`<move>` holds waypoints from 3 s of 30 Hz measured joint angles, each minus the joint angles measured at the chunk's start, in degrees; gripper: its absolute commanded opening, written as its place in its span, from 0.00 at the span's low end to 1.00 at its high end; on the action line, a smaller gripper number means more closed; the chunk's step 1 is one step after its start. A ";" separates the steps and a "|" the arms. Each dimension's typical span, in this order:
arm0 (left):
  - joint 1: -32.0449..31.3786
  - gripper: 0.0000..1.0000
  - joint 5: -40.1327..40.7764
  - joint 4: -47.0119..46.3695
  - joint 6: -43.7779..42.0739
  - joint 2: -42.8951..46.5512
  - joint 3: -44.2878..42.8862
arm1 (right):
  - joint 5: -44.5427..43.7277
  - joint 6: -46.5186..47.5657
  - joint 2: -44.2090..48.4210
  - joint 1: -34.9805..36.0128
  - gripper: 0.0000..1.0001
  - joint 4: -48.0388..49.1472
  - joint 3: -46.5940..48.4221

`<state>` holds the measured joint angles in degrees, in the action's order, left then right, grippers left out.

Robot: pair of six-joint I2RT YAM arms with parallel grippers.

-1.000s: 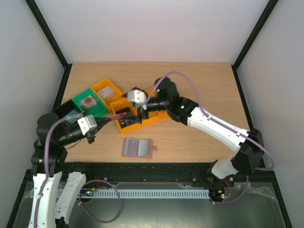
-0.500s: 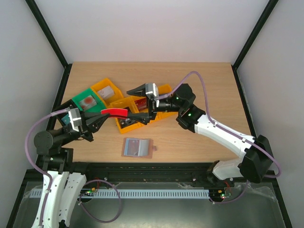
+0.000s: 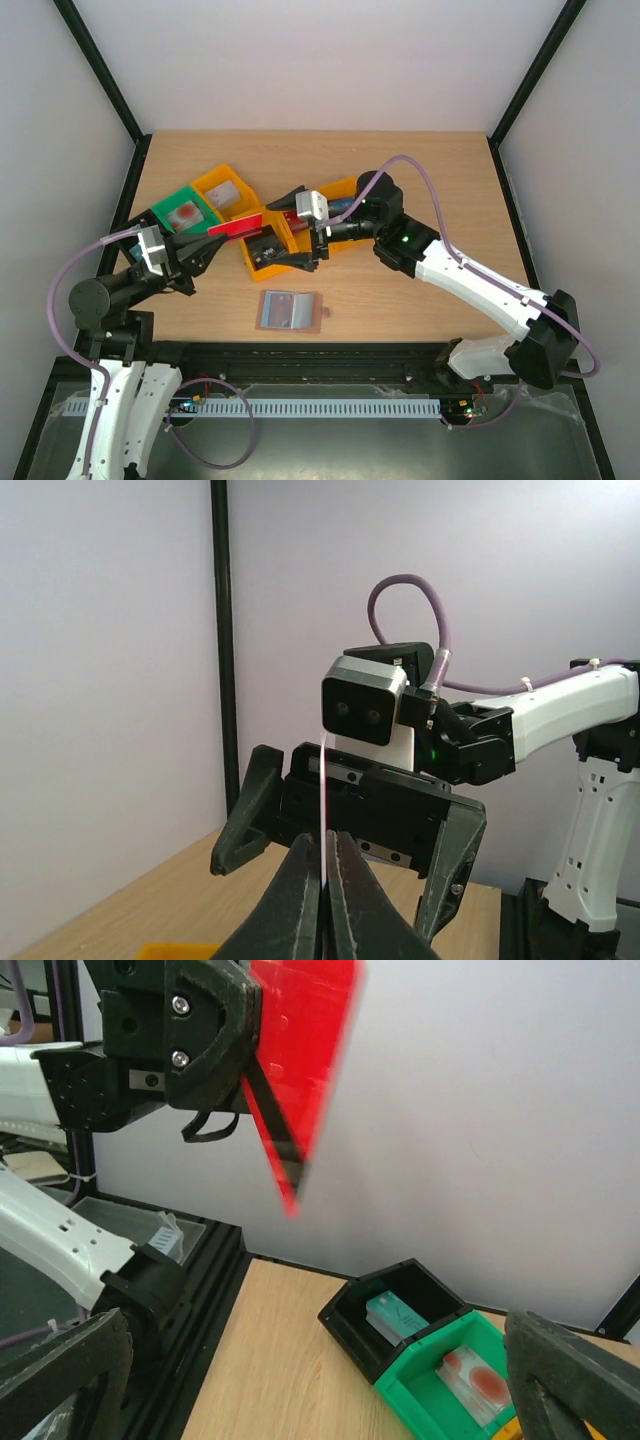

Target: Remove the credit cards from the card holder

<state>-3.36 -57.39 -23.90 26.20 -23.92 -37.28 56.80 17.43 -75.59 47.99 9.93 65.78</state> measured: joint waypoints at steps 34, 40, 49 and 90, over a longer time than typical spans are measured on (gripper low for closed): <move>0.09 0.69 2.73 13.00 -10.64 0.72 -1.18 | -3.72 -13.09 -4.26 3.32 0.02 5.01 5.57; 0.09 0.67 6.19 39.98 -39.67 -0.83 -10.75 | -19.54 6.69 -4.13 5.53 0.02 -19.98 12.22; 0.04 0.39 10.84 71.41 -73.31 -11.61 -19.74 | -31.23 17.25 -7.41 14.34 0.02 -31.91 12.76; 1.40 0.02 45.38 67.21 -78.42 -30.69 -21.94 | -42.21 1.33 -2.03 4.83 0.99 -17.92 7.69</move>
<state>-1.96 -12.01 43.31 -52.23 -54.61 -59.22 14.59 18.76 -77.62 52.82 -7.99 73.47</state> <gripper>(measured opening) 0.027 0.987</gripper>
